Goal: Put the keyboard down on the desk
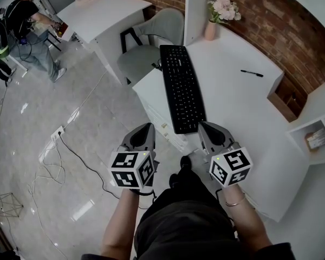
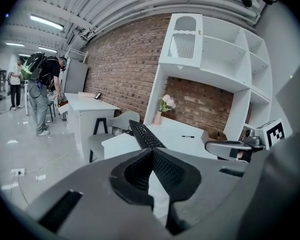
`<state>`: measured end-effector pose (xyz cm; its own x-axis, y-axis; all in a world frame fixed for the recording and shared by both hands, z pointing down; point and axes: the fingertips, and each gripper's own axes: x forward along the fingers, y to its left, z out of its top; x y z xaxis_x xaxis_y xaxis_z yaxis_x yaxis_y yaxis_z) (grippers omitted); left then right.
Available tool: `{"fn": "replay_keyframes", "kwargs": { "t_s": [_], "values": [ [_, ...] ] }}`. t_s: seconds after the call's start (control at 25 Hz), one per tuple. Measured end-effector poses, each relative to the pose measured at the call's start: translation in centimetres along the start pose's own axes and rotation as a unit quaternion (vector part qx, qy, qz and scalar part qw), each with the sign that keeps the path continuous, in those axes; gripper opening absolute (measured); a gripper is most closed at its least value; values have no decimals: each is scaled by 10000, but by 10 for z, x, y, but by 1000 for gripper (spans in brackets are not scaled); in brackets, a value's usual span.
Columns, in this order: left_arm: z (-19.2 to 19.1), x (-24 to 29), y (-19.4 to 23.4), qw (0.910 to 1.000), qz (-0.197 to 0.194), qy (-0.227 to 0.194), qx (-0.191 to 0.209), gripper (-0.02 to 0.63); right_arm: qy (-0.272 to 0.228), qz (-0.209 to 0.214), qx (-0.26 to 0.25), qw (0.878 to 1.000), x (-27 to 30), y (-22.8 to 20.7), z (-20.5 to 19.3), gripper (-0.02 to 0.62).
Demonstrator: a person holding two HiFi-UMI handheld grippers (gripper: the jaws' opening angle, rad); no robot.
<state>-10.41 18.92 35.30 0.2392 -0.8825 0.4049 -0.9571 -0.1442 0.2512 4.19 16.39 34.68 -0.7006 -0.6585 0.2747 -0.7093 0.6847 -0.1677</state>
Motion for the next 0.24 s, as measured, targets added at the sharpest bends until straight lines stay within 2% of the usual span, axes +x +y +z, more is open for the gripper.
{"fn": "replay_keyframes", "kwargs": {
  "t_s": [0.24],
  "values": [
    [3,-10,4,10000,5,-18,29,8,-25,-31,2,10000,-3,8,3,5]
  ]
}}
